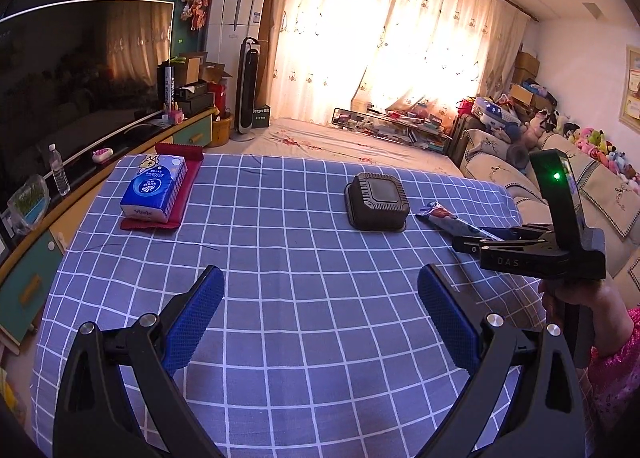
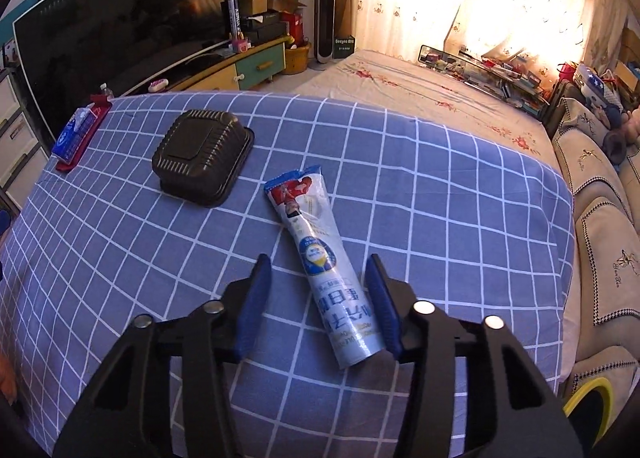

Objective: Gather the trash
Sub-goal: 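Reach the right gripper to the red-capped toothpaste tube and grasp it, then carry the toothpaste tube over the bin and open the right gripper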

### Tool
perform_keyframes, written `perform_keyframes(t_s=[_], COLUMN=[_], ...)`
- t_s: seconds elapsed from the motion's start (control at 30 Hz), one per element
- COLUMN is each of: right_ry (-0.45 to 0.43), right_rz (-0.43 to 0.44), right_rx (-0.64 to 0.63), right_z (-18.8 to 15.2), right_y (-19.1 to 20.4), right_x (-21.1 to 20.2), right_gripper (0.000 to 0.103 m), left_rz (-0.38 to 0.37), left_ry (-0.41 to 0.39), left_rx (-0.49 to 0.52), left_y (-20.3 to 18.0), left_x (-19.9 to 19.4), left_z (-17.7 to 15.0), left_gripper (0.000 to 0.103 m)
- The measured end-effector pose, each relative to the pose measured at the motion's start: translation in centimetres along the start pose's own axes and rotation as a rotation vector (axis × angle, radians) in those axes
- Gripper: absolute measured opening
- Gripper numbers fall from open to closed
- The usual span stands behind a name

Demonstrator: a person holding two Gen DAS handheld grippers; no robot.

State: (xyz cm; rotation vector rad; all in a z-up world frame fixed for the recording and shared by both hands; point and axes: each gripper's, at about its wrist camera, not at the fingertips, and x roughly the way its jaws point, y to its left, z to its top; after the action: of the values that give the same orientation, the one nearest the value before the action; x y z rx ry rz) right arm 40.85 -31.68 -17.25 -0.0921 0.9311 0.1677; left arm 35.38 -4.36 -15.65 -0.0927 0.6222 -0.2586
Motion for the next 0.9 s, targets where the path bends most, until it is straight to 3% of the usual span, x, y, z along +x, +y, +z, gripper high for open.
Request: perform_keyframes(t_s=[0.13,0.33,0.57,0.9], right_ry=[0.017,0.002,-0.053,-0.044], right_rz=[-0.003,0.031,0.042,-0.105], right_rx=[0.003,0.051,0.094,0.316], right_z=[-0.1,-1.0,-3.8,-12.7], right_y=[-0.1,-1.0,-3.7,-12.9], right_x=[0.0,-1.6,-6.9,-12.2], right_gripper=[0.019,0.018,0.018,0.018], left_rz=[0.000,0.000,0.000,-0.003], left_ry=[-0.002,-0.001,0.004,0.002], left_rx=[0.001,0.002,0.004,0.009], left_y=[0.0,0.0,0.0,-0.1], left_x=[0.0,0.0,0.1,0.0], left_z=[0.0,-0.1,-0.2,-0.2], left_gripper=[0.096,0.096,0.096,0.096])
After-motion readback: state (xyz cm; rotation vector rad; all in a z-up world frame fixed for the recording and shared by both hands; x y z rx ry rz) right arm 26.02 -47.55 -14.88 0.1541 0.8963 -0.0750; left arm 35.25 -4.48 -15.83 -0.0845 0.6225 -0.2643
